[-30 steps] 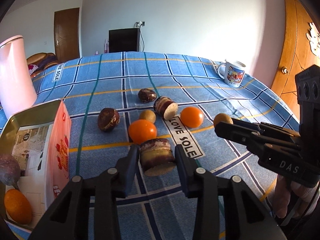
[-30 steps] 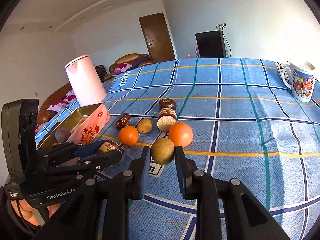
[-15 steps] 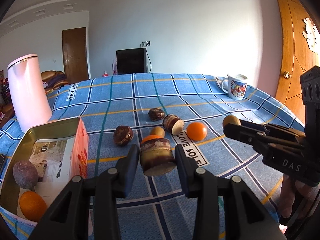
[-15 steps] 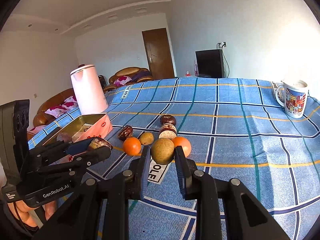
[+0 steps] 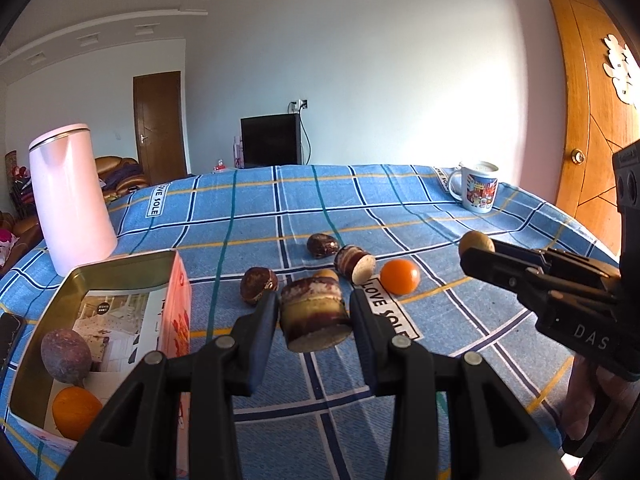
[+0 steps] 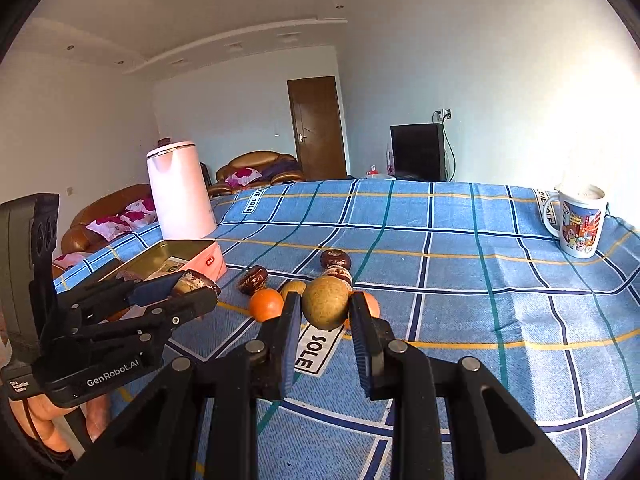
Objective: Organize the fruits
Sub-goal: 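Carry the jar over the tin with the left tool while the right tool carries the potato there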
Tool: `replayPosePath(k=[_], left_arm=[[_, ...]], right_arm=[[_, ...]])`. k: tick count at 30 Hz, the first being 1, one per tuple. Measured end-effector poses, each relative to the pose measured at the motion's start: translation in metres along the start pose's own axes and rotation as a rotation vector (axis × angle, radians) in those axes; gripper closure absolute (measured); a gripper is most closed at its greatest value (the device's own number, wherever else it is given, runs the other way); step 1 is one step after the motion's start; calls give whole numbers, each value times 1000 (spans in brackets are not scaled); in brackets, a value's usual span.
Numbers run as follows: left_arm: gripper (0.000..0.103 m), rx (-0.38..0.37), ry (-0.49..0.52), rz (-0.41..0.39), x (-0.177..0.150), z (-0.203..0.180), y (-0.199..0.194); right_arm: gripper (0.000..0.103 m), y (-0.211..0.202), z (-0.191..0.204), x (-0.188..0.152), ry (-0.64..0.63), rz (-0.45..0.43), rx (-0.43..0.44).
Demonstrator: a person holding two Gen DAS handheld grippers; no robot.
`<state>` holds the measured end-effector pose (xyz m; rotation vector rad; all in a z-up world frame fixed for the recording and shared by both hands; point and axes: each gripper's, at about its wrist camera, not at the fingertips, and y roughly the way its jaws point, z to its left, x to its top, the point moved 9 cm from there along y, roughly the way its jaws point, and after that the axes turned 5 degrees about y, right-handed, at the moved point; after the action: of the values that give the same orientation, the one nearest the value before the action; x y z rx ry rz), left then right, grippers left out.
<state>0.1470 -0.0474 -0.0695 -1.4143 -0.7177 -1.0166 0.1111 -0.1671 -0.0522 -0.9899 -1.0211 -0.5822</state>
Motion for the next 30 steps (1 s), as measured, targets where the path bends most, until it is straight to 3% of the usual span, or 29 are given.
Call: replayPosePath(k=[22, 30], left_arm=[[64, 86, 19, -84, 12, 16, -18], [64, 97, -74, -50, 10, 58, -23]], right_arm=[[77, -13, 12, 9, -65, -80, -39], [77, -3, 50, 27, -108, -60, 36]])
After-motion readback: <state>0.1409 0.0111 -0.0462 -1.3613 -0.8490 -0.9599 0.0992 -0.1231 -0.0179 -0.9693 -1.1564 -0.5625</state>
